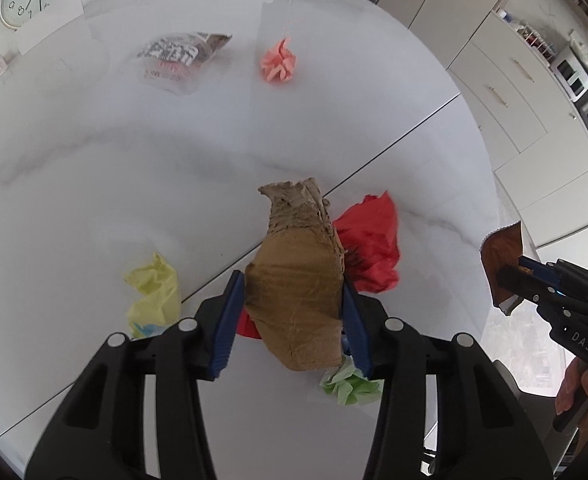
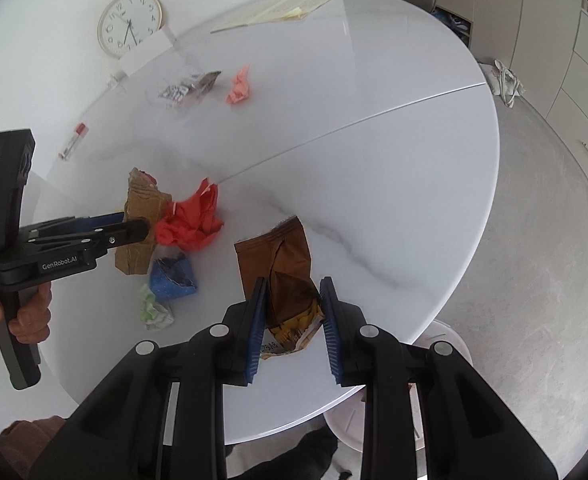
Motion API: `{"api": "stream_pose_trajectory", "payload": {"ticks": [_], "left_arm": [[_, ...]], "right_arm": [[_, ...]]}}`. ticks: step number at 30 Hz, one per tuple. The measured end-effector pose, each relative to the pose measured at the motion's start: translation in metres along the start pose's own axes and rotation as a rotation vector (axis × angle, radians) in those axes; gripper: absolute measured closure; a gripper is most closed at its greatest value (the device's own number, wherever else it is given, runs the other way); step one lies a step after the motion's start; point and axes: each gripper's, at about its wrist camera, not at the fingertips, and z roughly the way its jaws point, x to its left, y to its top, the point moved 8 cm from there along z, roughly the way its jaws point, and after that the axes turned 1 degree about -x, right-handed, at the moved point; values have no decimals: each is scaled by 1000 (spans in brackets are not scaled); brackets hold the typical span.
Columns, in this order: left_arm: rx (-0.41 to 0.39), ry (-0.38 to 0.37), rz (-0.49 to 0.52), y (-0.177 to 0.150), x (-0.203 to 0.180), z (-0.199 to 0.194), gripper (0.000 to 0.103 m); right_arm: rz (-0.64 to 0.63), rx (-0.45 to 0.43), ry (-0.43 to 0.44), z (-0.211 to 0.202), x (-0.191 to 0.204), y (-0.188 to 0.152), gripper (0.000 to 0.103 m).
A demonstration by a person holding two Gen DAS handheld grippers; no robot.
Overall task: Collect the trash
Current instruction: 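Grasp the brown wrapper with the right tool while the left tool grasps the brown paper bag, then carry the brown wrapper and paper bag over the wastebasket and release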
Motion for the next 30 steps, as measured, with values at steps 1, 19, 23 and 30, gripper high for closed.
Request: {"api": "stream_pose_trajectory", "payload": {"ticks": [1, 19, 23, 30], "left_arm": [[-10, 1, 1, 2, 1, -6, 57], [-63, -82, 131, -48, -98, -111, 56], [-18, -107, 196, -66, -145, -95, 56], [40, -118, 267, -79, -210, -59, 56]], "right_arm": [[11, -13, 2, -5, 0, 0, 76], [225, 86, -144, -24, -104, -134, 73], [264, 151, -141, 14, -127, -162, 37], [310, 114, -175, -19, -157, -170, 13]]}}
